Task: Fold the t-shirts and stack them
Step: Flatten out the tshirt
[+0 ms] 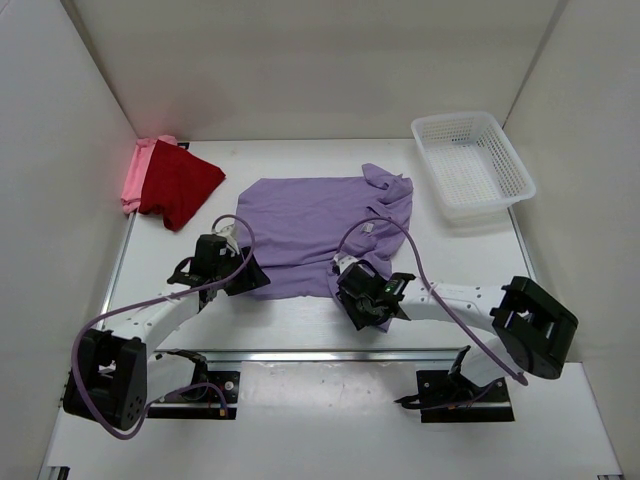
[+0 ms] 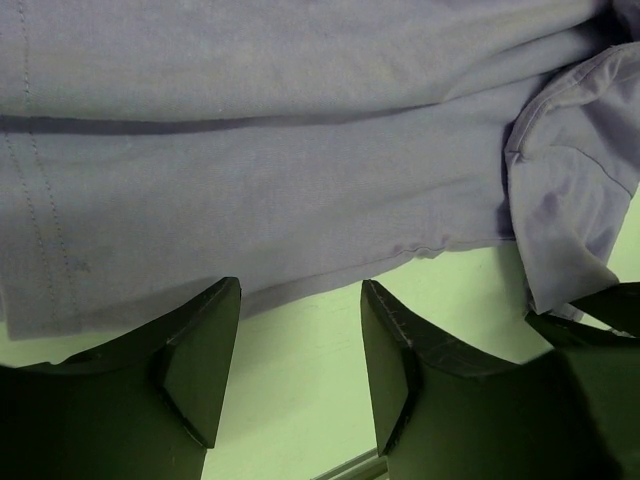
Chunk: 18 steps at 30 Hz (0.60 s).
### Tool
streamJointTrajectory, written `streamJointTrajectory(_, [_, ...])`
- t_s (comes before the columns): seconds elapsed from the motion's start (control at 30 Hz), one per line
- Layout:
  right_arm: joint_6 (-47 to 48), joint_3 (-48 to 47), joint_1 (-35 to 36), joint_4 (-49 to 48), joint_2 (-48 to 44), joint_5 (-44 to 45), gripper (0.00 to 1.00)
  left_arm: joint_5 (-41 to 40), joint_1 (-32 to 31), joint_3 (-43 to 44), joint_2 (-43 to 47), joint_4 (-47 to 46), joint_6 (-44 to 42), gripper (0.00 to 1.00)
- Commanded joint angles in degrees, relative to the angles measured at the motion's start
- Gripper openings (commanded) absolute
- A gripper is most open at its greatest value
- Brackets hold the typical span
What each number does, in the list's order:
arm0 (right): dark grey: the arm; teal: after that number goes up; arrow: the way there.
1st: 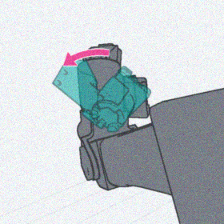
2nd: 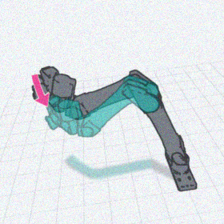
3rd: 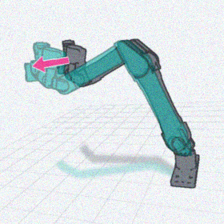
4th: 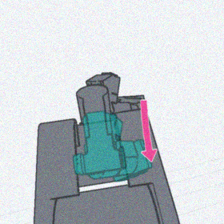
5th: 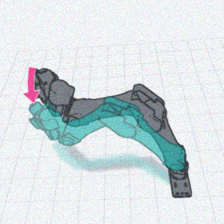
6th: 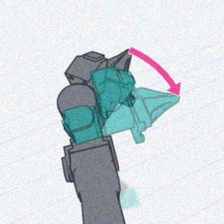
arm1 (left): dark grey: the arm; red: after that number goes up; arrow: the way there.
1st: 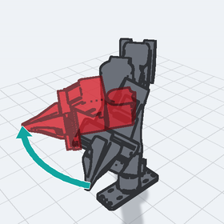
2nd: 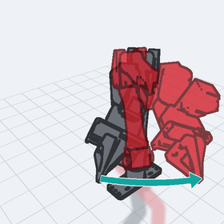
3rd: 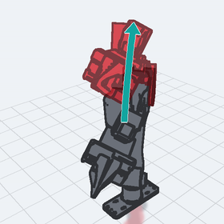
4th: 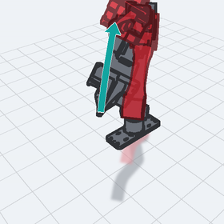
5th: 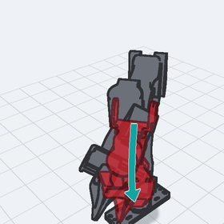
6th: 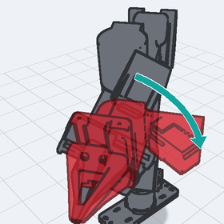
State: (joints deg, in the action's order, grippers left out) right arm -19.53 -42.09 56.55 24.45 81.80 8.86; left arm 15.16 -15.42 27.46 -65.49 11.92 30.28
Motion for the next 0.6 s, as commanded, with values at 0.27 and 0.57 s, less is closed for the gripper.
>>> streamJointTrajectory(0.27, [0.46,-0.01,-0.31,-4.15,2.57,-2.98,0.44,1.71,2.42,0.05,3.71,1.09,1.88,0.65])
streamJointTrajectory(0.57, [-1.73,-5.99,3.91,3.24,0.56,6.26,0.42,-1.95,1.98,-0.40,4.41,3.72,-0.74,0.99])
